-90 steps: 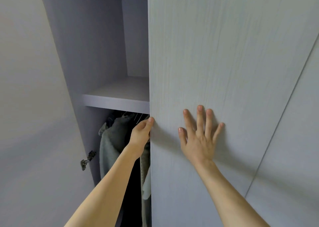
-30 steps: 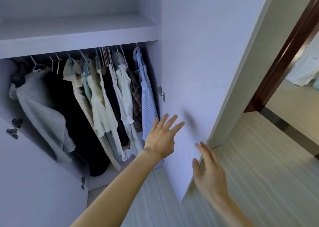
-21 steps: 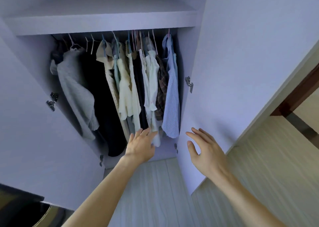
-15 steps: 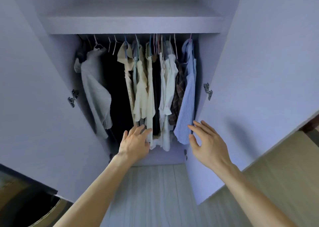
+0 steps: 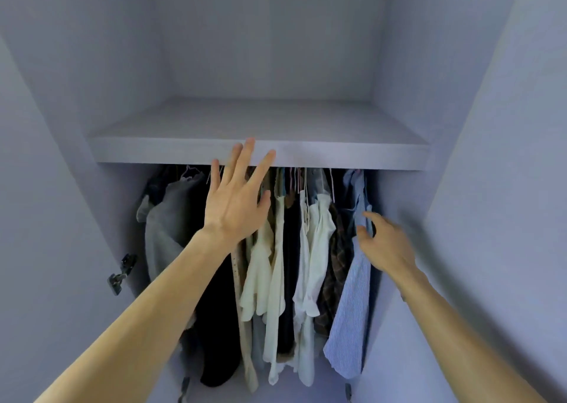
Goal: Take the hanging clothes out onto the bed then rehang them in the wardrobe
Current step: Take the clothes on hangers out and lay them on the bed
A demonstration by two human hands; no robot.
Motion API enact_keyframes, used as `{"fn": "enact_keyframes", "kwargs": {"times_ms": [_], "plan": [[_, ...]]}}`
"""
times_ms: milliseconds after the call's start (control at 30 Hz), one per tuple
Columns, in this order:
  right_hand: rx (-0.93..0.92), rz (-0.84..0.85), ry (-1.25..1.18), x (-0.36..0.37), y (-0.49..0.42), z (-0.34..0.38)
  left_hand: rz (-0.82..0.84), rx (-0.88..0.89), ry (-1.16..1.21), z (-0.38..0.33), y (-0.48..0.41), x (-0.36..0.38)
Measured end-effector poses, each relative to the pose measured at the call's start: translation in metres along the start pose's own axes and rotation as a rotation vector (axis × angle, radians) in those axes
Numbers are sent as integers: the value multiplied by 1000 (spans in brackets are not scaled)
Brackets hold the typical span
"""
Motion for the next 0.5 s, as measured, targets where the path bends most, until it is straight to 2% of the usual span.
{"fn": "enact_keyframes", "kwargs": {"times_ms": [133,300,400,500], "plan": [[164,103,-137,27,-67,-18,-39,19,-47,8,-55,13],[290,234,-245,89,-139,-63,21,-9,-57,41,-78,46],[344,245,-406,91,-144,-52,-50,-7,-24,50,-77,64],[298,253,-449,91,-148,-39,-151,4,-8,51,-83,78]]}}
Point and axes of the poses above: each hand's wrist, its own y-axis away from the middle knuckle, its own x-axis out of the palm, z = x × y, the point moved 1 cm from there along -y, towards the middle knuckle, and after that the axes turned 15 degrees about y, right-handed, at the moved point
